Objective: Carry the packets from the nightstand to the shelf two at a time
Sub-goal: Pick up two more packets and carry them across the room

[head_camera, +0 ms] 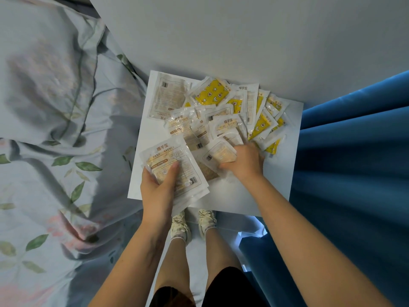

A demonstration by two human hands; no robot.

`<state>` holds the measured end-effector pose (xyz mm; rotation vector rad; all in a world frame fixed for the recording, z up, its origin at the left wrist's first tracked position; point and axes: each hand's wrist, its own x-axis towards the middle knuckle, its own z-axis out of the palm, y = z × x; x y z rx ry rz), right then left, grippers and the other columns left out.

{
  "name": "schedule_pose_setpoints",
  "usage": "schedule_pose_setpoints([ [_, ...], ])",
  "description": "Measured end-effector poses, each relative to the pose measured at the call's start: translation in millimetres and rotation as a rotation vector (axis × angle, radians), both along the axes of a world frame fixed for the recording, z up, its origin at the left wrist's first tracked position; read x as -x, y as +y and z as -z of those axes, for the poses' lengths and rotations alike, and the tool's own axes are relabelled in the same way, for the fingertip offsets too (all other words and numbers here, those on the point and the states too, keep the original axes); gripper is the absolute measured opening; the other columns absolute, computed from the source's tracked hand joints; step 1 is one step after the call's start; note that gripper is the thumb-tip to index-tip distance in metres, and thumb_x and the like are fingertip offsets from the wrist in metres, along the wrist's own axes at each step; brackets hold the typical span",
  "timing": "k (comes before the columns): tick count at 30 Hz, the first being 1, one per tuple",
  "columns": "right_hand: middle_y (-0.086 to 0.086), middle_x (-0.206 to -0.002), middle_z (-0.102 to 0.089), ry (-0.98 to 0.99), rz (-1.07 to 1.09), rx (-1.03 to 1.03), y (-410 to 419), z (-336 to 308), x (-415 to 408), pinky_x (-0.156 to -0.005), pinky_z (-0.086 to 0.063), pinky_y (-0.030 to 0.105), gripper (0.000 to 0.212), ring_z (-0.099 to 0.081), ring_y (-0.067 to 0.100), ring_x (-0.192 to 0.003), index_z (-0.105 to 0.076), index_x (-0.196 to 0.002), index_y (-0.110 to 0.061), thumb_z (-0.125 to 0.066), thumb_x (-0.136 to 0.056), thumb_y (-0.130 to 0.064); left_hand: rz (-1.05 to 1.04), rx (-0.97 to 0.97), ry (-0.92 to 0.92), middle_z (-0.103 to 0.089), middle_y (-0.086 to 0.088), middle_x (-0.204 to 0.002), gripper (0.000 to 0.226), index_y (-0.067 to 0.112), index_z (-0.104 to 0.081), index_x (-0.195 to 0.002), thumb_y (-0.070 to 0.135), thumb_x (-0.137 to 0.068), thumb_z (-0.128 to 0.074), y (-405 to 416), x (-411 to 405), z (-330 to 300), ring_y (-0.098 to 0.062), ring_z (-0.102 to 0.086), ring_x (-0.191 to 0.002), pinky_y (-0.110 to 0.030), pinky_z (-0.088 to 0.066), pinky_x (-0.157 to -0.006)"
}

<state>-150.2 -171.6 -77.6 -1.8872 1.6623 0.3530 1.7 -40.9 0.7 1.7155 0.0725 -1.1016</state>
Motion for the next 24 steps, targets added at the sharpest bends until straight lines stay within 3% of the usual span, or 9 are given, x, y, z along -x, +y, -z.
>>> schedule_pose_setpoints([
  [2, 0.008, -0.103, -0.071, -0.165, 0.116, -0.165, -4, -9, 6, -0.077, -0.055, 0.033, 0.048, -0.067, 0.024, -0.095, -0.071, -0.106, -0.014, -0.087, -0.065, -0.033, 0.001, 0.023, 0.007, -0.073, -0.001, -0.109, 0.024, 0.021, -0.060, -0.111, 0.016, -0.089, -0.067, 3, -2, -3, -0.018, -0.071, -0.097, -0.042, -0.056, -0.087],
  [5, -0.001, -0.098, -0.073, -0.444, 0.316, -0.344, 0, -37, 8, -0.081, -0.057, 0.032, 0.033, -0.069, 0.015, -0.092, -0.071, -0.102, -0.020, -0.084, -0.071, -0.021, 0.057, 0.042, -0.030, -0.073, -0.002, -0.107, 0.034, 0.013, -0.057, -0.117, 0.011, -0.085, -0.070, 9, -9, -14, -0.019, -0.071, -0.097, -0.040, -0.057, -0.085],
  [9, -0.010, -0.101, -0.072, -0.849, 0.560, -0.400, 13, -97, -2, -0.076, -0.056, 0.021, 0.029, -0.070, 0.008, -0.095, -0.064, -0.106, -0.026, -0.075, -0.082, -0.013, 0.111, 0.089, -0.116, -0.074, -0.002, -0.104, 0.031, 0.014, -0.059, -0.109, 0.005, -0.082, -0.072, 14, -18, -50, -0.017, -0.072, -0.094, -0.033, -0.059, -0.082],
  [12, -0.009, -0.108, -0.072, -1.030, 0.638, -0.422, 21, -156, -10, -0.083, -0.056, 0.026, 0.029, -0.068, 0.007, -0.103, -0.061, -0.111, -0.025, -0.067, -0.085, -0.015, 0.086, 0.151, -0.188, -0.073, -0.003, -0.105, 0.034, 0.012, -0.057, -0.110, 0.002, -0.082, -0.072, 17, -25, -100, -0.016, -0.071, -0.096, -0.029, -0.058, -0.080],
  [18, -0.005, -0.106, -0.074, -1.137, 0.433, -0.398, 37, -275, -26, -0.083, -0.058, 0.030, 0.030, -0.070, 0.011, -0.102, -0.061, -0.114, -0.019, -0.066, -0.087, -0.007, -0.042, 0.284, -0.277, -0.071, -0.003, -0.112, 0.048, 0.012, -0.051, -0.124, 0.001, -0.082, -0.071, 43, -21, -201, -0.017, -0.070, -0.101, -0.027, -0.057, -0.080],
  [24, -0.013, -0.104, -0.074, -1.149, 0.150, -0.358, 78, -356, -44, -0.083, -0.058, 0.028, 0.032, -0.070, 0.005, -0.098, -0.061, -0.110, -0.030, -0.068, -0.085, -0.011, -0.189, 0.354, -0.376, -0.073, 0.005, -0.105, 0.047, 0.014, -0.053, -0.121, 0.004, -0.079, -0.072, 93, -14, -268, -0.012, -0.070, -0.097, -0.019, -0.055, -0.075],
])
